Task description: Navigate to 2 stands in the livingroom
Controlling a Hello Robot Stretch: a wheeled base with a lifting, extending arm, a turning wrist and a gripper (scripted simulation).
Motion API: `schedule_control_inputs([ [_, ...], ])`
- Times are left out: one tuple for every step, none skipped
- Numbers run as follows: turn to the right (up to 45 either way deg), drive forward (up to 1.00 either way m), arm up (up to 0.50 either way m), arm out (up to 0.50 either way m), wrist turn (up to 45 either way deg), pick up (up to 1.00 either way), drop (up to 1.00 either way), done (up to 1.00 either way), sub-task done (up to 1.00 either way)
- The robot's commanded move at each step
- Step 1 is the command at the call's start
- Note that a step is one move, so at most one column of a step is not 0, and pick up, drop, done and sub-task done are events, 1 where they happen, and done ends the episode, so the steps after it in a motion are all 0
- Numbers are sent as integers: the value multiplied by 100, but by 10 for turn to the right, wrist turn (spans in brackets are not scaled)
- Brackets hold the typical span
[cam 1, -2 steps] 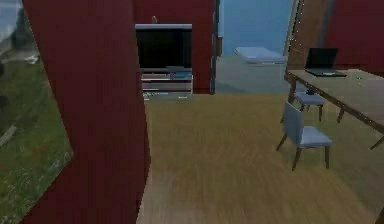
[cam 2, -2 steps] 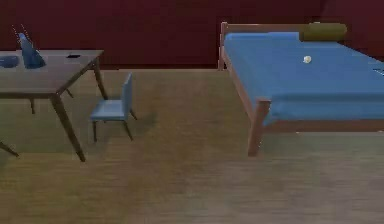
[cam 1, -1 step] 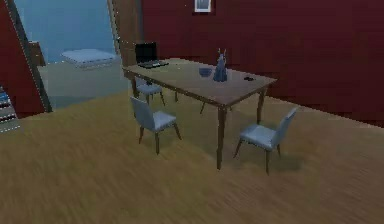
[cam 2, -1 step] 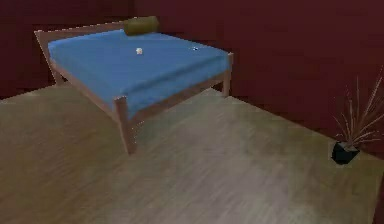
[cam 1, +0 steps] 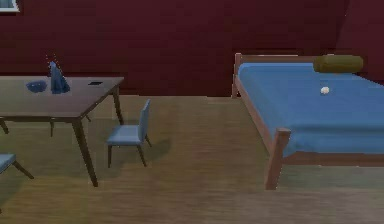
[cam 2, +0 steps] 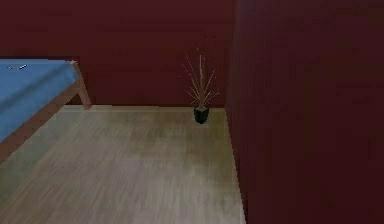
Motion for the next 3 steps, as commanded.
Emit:
schedule_control_inputs([
  [0,10,0,0,0,0,0,0,0],
  [-450,0,0,0,0,0,0,0,0],
  [-360,0,0,0,0,0,0,0,0],
])
